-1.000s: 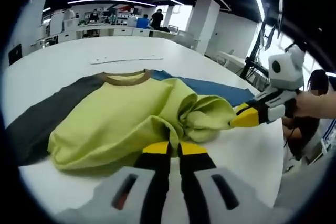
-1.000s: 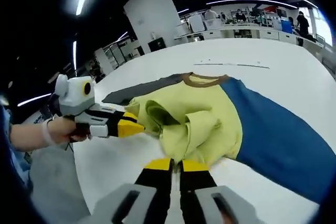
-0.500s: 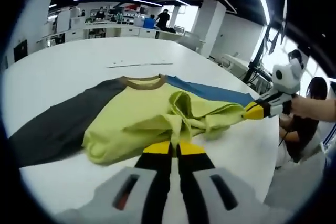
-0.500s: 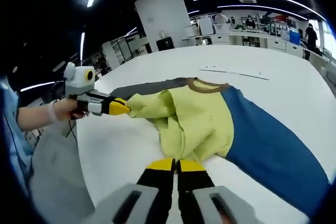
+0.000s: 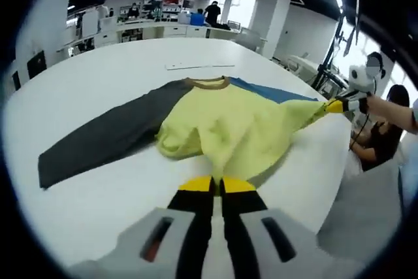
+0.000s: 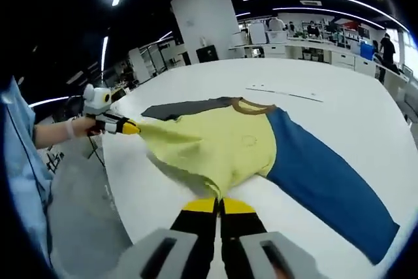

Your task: Fold the garment on the visible template until the final outline fits inside the template.

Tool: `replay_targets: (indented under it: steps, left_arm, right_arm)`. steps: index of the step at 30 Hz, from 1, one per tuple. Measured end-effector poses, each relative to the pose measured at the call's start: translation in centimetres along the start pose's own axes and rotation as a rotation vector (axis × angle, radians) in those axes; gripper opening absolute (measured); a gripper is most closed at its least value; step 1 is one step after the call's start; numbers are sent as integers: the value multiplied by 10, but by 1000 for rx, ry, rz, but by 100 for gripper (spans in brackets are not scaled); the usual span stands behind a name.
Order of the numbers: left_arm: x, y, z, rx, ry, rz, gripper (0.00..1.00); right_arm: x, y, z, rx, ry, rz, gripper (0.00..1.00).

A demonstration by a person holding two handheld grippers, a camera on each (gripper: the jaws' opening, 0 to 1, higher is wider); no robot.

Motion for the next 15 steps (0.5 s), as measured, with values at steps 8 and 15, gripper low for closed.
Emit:
replay_targets:
  steps: [8,15]
  left_arm:
    - [-26,-11,23,2,-66,-19,1]
    - [-40,-20,51,0,-140,-50,1]
  right_arm:
    - [0,-34,2,-130,-112,-78,0]
    - [7,-61,14,-272,-254,-147,0]
Point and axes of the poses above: the point that each gripper's makers call its tool centre point, and the gripper's own axes: x roughly forward along the fingers, y roughly to its right, z roughly out of its underside, the point moved 3 cm from there along -x, roughly backward along the fingers, and after that the axes turned 13 degrees about -z, right-handed, at the moved point
